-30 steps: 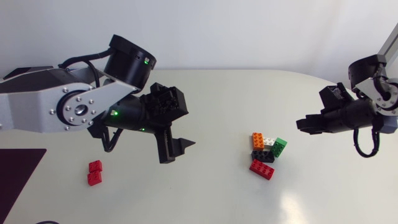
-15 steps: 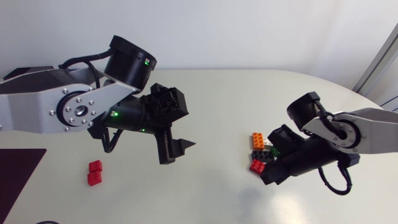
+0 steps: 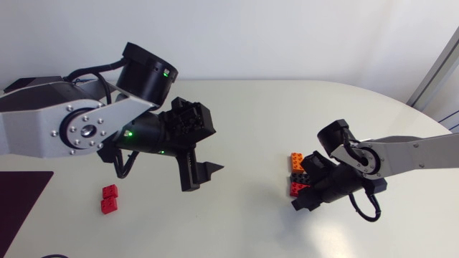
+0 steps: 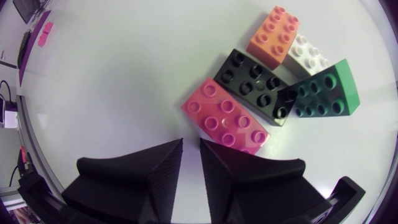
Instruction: Sort duplo bricks by size, large to the right and small to the left
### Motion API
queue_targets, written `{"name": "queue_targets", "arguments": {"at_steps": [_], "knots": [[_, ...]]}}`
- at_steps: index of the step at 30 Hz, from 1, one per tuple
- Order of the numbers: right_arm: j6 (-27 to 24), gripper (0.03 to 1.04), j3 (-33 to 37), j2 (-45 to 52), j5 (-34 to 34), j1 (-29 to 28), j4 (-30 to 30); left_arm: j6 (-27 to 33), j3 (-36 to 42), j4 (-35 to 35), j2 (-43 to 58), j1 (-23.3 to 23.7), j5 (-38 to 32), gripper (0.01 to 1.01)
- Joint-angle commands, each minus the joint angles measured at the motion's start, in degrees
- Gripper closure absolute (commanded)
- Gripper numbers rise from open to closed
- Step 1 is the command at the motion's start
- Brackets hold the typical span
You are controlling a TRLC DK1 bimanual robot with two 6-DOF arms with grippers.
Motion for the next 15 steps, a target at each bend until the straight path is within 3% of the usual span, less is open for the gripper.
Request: {"name": "queue_targets", "arguments": {"at_steps": [1, 7, 15], "knots": [[-0.78, 0.80, 0.55, 1.74, 1.71, -0.95, 1.52, -0.44, -1.98, -0.38, -1.41, 0.48, 0.10, 0.041], [-0.86, 0.80, 0.73, 0.15, 1.71, -1.13, 1.96, -0.79, -2.42, -0.38, -2.73, 1.44, 0.01, 0.041], [0.19, 0.80, -1.91, -12.50, 1.71, 1.16, 0.29, -1.84, -4.44, -0.38, -5.72, 4.25, 0.01, 0.041]]}}
